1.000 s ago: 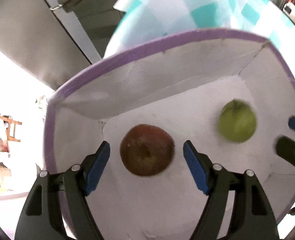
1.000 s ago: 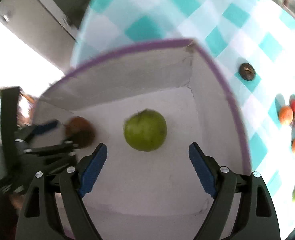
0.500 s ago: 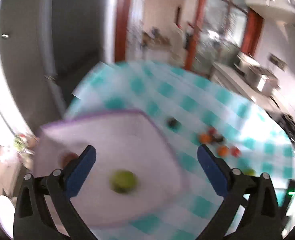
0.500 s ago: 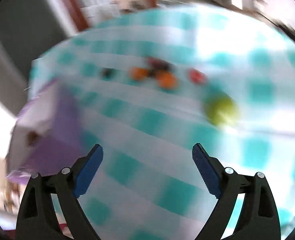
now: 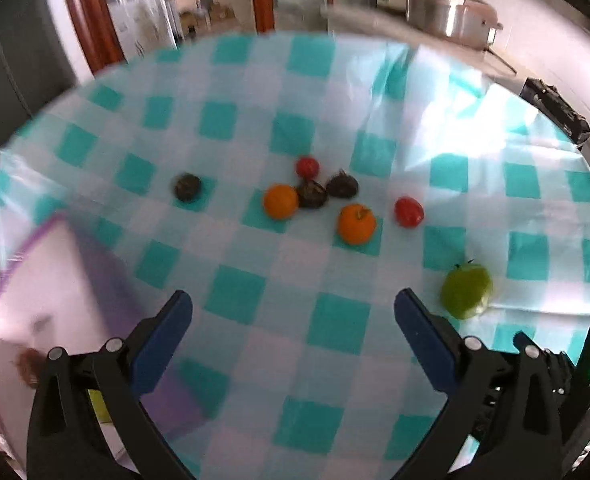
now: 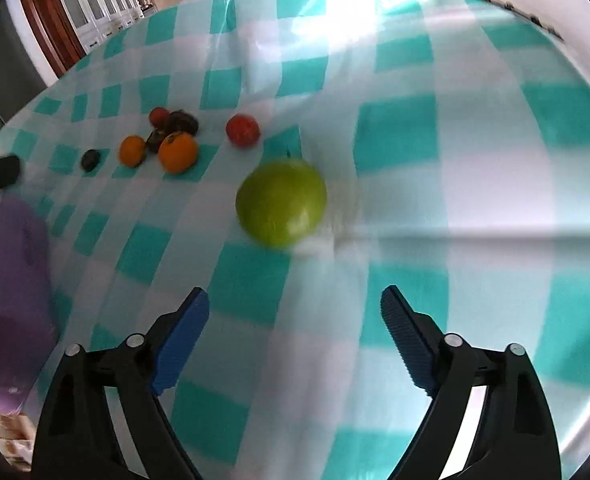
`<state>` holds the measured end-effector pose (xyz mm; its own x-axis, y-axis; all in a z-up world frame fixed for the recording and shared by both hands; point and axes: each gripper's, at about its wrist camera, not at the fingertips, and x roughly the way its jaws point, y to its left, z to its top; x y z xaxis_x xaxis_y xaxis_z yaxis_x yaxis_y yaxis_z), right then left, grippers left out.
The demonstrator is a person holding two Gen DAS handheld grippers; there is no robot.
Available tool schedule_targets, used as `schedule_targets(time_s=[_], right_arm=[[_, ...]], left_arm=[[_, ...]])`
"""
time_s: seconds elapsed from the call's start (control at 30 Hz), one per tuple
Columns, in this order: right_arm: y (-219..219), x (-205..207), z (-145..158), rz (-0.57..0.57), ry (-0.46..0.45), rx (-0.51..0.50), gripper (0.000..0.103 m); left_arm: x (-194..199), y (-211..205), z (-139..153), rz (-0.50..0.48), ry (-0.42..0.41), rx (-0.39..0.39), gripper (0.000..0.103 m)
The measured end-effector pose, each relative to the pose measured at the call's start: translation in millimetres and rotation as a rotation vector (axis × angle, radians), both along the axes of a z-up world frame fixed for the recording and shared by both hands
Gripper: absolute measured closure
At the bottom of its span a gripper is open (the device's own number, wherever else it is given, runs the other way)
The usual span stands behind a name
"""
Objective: Organize fruits
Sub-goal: 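Grasp the orange with the left tool while the right tool grasps the second green tomato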
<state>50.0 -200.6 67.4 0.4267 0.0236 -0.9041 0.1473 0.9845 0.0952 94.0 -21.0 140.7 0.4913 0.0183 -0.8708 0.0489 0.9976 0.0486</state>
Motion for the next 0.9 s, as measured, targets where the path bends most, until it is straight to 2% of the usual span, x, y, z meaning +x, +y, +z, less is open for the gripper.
schedule_targets(time_s=[0.17, 0.27, 0.33, 0.4, 0.57, 0.7, 0.77, 0.83, 0.9], right_arm=[[25.2, 33.0, -11.2, 0.023, -0.011, -0.122, 0.024], [30.9, 48.5, -22.3, 0.000, -0.005, -0.203, 0.024], [26.9, 55.2, -28.9, -0.023, 0.006, -0.202, 0.024], [24.3, 58.1, -34.6, -0.038, 0.017, -0.219, 0.042], [19.2, 48.7, -33.1, -0.059, 0.000, -0.190, 0.042], [14.4, 36.9, -29.4, -0.087, 0.008, -0.149, 0.042], [13.4, 31.9, -28.5, -0.089, 0.015, -0.139, 0.042], [13.4, 25.3, -27.2, -0.086, 0.023, -0.133, 0.042], [14.2, 20.3, -25.9, -0.075, 0.028, -0.131, 0.042]], left_arm=[[40.3, -3.2, -36.1, -0.035, 0.058, -0.049, 0.002], [59.0, -2.5, -56.0, -0.037, 0.081, -0.092, 0.002], [71.7, -5.7, -69.5, -0.043, 0.104, -0.122, 0.002], [83.3, -10.4, -79.8, -0.051, 0.104, -0.129, 0.002], [111.9, -28.7, -103.5, -0.080, 0.119, -0.139, 0.006], [127.6, -45.8, -119.4, -0.126, 0.126, -0.119, 0.024], [130.4, -51.0, -125.5, -0.146, 0.127, -0.110, 0.039], [128.4, -57.2, -127.4, -0.167, 0.096, -0.060, 0.058], [124.6, -60.1, -126.9, -0.187, 0.075, -0.035, 0.058]])
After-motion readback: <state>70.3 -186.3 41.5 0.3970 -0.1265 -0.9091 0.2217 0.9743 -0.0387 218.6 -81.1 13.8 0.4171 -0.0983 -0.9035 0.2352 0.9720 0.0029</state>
